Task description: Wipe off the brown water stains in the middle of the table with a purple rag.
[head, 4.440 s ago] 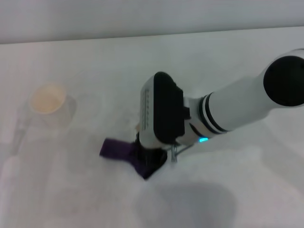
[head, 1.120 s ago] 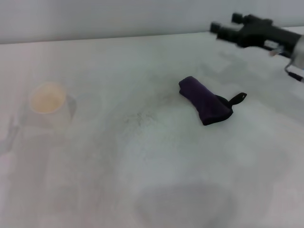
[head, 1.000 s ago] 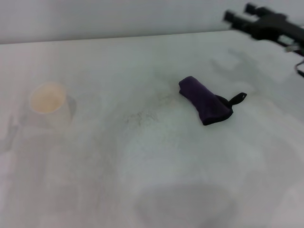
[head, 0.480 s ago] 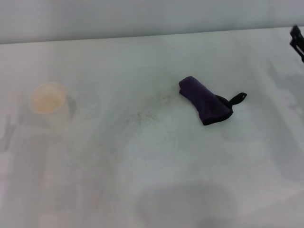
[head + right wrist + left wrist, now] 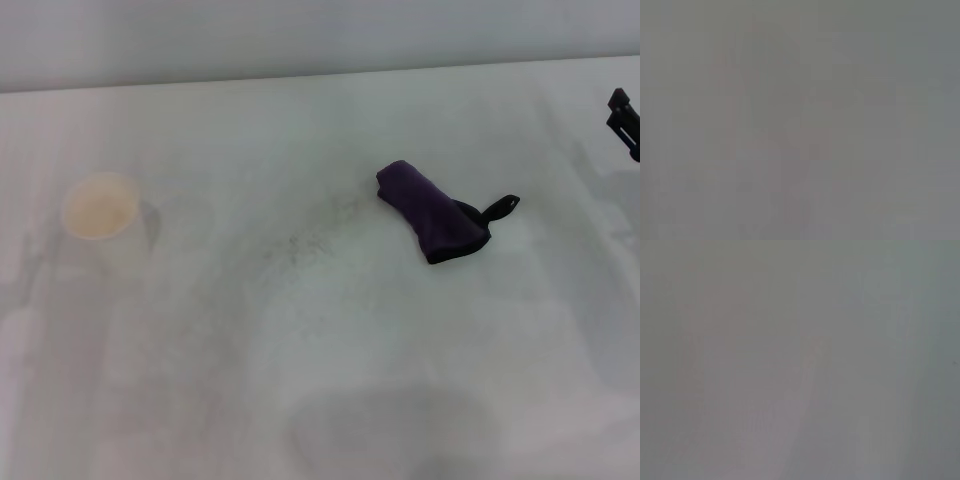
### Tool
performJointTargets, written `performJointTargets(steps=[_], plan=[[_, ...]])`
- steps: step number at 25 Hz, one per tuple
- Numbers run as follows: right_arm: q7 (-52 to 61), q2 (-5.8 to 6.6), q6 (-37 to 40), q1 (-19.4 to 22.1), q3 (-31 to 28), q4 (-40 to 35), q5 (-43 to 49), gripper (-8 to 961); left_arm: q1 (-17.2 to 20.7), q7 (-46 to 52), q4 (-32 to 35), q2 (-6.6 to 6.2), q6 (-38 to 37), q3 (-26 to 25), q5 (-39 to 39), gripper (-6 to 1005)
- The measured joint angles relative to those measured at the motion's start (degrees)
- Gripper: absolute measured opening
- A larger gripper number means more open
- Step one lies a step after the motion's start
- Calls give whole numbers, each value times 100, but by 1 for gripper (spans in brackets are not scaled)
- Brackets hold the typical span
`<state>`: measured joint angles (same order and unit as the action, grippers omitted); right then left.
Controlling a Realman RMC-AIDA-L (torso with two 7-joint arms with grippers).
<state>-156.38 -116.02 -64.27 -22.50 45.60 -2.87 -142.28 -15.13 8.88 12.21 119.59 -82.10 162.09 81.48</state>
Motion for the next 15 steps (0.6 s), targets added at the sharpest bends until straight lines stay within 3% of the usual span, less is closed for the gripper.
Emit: performJointTargets(steps=[15], plan=[[-2,-5,-59,-7,5,122,-6,876,65,0,10,6,2,15,0,893]])
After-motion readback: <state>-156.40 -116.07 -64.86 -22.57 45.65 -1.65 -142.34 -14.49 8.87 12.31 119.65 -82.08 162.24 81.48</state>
